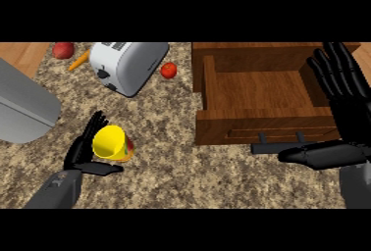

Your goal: Pick up the cup, place it into the drawer and close the drawer

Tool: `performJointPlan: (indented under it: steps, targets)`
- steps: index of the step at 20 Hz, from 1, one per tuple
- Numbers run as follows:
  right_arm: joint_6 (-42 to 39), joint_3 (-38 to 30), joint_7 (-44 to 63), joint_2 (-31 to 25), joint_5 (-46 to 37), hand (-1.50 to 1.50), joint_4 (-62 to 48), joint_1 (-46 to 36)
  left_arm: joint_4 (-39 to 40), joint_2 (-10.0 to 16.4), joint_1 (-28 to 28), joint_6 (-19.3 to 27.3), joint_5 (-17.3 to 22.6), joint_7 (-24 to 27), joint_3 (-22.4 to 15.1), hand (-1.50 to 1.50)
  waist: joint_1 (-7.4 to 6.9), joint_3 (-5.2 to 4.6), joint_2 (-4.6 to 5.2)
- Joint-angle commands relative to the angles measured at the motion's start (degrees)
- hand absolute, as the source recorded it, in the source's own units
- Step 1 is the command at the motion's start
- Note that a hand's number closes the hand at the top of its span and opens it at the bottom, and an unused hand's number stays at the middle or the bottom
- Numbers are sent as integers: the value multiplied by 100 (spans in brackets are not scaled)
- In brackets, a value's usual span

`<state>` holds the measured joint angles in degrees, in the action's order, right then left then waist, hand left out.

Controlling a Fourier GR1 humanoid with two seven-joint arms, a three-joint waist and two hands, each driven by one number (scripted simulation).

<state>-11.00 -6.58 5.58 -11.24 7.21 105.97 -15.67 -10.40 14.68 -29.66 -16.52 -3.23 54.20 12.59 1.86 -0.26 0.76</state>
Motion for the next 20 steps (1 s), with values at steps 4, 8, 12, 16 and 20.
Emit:
performJointPlan:
  steps: [4,8,12,16,20]
  targets:
    - [23,-83,92,-70,-12,-150,-43,-88,139,17,-141,-554,-57,466,-14,-150,-8,3,-4]
    - [164,-8,180,38,-74,-150,-74,-235,137,-245,-173,-1087,0,432,-31,-150,11,-7,18]
    - [-111,-139,145,-157,162,-150,3,-162,-203,-481,-54,-660,-160,1003,-191,150,34,-4,7]
    - [3,-132,128,-118,35,-150,-86,-214,-420,-529,76,681,-105,1459,15,150,-6,-4,17]
    - [-89,-244,254,-167,268,-150,89,-62,-554,-635,-83,1469,165,1417,397,150,-10,6,-18]
